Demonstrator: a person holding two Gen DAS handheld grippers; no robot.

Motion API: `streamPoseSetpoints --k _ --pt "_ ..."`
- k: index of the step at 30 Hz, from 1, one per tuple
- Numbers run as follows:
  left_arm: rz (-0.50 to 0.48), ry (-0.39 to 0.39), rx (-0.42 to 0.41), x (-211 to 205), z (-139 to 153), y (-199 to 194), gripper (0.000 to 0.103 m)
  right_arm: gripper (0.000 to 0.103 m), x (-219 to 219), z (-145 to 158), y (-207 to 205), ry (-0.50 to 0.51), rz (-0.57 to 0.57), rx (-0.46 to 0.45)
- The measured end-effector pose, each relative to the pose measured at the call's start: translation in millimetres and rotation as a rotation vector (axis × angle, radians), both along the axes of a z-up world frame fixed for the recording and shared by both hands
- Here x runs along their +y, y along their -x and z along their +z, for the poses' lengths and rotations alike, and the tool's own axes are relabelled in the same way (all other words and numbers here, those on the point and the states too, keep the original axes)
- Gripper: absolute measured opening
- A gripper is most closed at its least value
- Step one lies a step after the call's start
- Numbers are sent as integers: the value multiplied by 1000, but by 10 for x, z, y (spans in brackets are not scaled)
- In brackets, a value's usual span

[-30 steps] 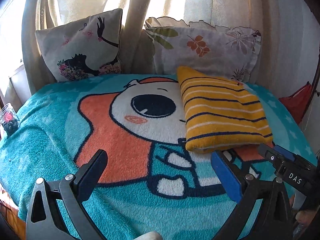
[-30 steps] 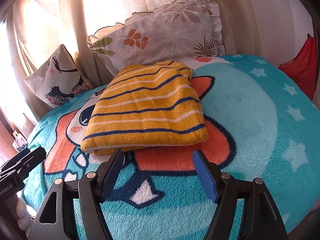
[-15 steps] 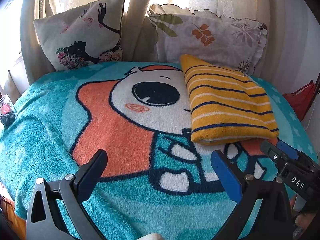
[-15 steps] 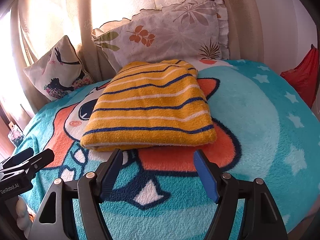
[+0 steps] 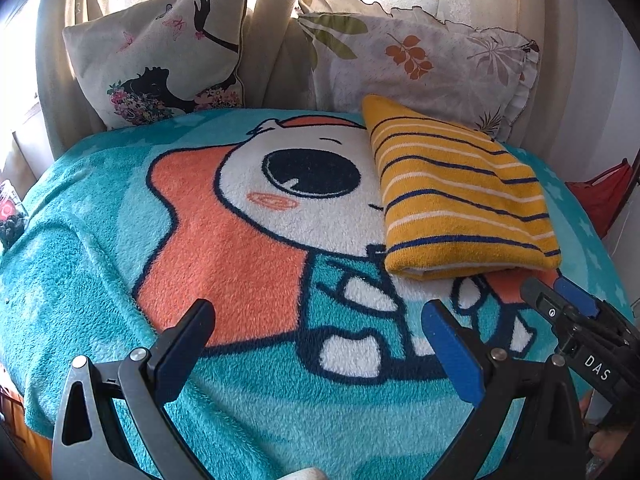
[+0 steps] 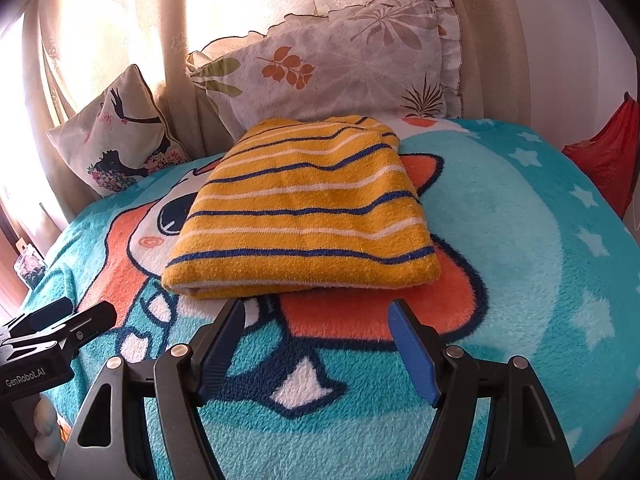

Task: Fold small clothes

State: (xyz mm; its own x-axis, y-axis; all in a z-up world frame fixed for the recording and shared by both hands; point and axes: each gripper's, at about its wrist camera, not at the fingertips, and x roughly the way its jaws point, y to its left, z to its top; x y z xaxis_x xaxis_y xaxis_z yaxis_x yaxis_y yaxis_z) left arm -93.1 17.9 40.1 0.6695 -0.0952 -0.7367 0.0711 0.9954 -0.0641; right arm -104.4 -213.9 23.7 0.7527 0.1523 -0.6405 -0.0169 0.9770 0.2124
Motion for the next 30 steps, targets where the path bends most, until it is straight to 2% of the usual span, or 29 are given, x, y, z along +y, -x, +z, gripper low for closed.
streamPoseSetpoints --k 30 --pt "7 38 56 70 -134 -37 103 80 87 -30 -5 34 22 0"
